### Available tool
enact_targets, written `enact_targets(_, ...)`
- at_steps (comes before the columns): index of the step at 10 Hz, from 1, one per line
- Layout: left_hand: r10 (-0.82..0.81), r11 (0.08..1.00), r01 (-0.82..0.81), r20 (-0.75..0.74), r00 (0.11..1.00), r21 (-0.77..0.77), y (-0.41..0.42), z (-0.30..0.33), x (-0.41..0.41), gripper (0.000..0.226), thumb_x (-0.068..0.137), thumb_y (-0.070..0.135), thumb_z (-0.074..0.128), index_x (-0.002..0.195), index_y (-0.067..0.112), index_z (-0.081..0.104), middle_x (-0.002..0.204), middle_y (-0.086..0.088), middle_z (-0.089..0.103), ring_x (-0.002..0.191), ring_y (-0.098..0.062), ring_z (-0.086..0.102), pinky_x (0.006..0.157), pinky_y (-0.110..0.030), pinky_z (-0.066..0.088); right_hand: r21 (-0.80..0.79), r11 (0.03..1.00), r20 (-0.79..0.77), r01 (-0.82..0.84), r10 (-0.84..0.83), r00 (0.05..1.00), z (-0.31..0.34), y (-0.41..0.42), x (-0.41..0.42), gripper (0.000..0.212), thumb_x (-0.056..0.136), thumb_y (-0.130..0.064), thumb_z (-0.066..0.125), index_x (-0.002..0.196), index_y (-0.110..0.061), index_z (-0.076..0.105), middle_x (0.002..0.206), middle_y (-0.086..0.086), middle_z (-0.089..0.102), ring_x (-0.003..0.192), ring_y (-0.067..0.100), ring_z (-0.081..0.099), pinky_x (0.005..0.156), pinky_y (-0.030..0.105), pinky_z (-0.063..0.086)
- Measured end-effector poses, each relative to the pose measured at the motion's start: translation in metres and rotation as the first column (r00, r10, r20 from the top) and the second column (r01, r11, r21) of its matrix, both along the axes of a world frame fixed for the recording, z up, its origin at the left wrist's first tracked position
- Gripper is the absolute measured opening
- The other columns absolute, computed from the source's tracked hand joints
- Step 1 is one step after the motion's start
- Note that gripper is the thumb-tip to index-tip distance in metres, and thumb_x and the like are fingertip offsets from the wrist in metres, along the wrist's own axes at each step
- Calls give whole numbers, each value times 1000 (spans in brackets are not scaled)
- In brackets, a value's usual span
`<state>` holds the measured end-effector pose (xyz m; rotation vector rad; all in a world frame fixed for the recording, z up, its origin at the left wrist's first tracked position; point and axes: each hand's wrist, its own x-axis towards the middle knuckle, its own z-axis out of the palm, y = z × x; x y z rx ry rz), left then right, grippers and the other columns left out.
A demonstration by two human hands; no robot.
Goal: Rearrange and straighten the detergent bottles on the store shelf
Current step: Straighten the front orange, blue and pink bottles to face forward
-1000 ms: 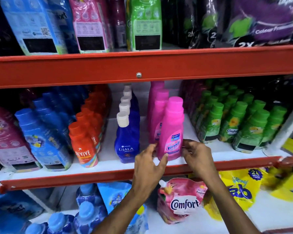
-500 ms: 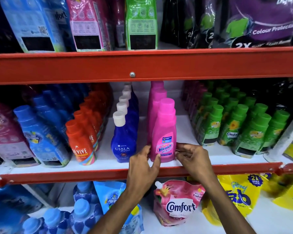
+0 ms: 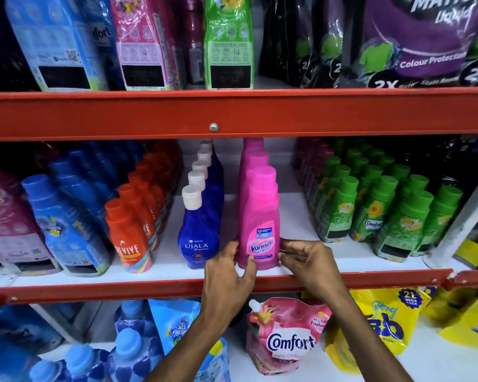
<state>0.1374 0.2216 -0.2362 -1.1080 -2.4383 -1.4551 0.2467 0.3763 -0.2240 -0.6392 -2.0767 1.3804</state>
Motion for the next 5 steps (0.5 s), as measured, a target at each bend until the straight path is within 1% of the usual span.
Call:
enact_targets(1,32,999,-32,23,999,6,0,1,1,28,90,28,68,115,15,64,101,1,77,83,-8,70,68,5,41,-23,1000,0,-7,7,1000,1,-1,-1,31,83,3,74,112,-10,74,88,-16,75,80,-8,72,76,10,56)
enact_targets(2,38,999,-38,20,999,11,0,2,2,27,90,27,68,114,14,65,100,2,77,82,-8,70,67,6,41,-36,999,-6,-10,10,1000,2,-2,-1,31,83,3,74,110,-12,74,78,-26,73,77,-10,71,72,8,55)
enact_targets(3,38,999,-38,8,999,24,-1,3,3,27,90,26,68,115,14,65,102,2,77,83,-7,70,69,6,42,-10,1000,-15,-13,13,1000,0,-2,0,30,84,2,74,109,-14,75,86,-18,76,78,-8,72,74,10,56)
enact_targets(4,9,1000,-9,0,1000,27,-1,0,1,30,92,26,68,118,14,66,106,0,77,87,-7,71,75,2,47,-26,1000,-13,-17,16,1000,0,-1,-2,32,83,0,76,113,-11,74,89,-15,77,81,-5,73,75,12,57)
enact_targets(5,32,994,-28,-36,999,104,-8,4,6,42,91,29,67,129,11,65,117,-5,76,100,-14,73,93,-21,57,-93,993,-107,77,-87,990,2,-3,3,33,83,0,75,113,-14,74,102,-1,78,83,2,74,75,17,58)
